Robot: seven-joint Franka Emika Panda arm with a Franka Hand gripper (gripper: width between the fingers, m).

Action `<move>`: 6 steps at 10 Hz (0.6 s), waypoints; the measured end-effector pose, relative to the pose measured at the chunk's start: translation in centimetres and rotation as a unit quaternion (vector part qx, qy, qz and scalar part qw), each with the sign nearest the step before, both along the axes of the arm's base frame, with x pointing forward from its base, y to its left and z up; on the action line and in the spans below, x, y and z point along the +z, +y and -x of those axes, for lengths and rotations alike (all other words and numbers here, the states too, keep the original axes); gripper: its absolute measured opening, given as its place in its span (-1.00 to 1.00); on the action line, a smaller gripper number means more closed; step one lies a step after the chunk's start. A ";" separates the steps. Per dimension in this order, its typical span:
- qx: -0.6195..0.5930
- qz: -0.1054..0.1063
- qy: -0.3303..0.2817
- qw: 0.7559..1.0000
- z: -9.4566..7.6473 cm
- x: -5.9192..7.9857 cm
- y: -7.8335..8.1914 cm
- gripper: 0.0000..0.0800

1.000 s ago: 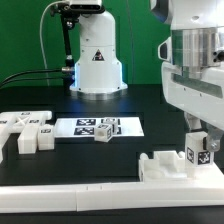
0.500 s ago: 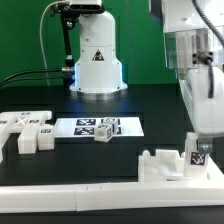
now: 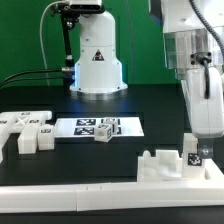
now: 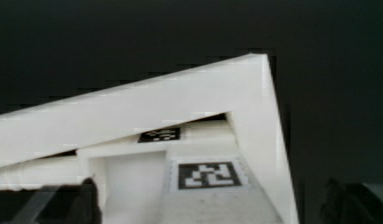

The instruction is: Assemble chair

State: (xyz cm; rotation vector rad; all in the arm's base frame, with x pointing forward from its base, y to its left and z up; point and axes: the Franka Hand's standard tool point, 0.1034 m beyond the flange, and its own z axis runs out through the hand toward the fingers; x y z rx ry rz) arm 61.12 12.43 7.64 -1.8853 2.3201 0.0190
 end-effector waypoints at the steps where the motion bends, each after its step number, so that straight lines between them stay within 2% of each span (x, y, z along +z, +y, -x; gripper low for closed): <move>1: 0.019 -0.002 -0.007 1.000 0.0 1.1 0.0 0.61; 2: 0.030 -0.009 -0.016 0.999 0.1 2.3 -0.3 0.61; 3: 0.033 -0.010 -0.019 0.999 0.2 2.9 -0.2 0.62; 6: 0.041 -0.009 -0.018 0.999 0.3 2.7 0.3 0.62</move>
Offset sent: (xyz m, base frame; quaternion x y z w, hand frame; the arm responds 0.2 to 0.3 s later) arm 0.0031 0.0005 0.0129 0.0117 0.0475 -0.0141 0.9987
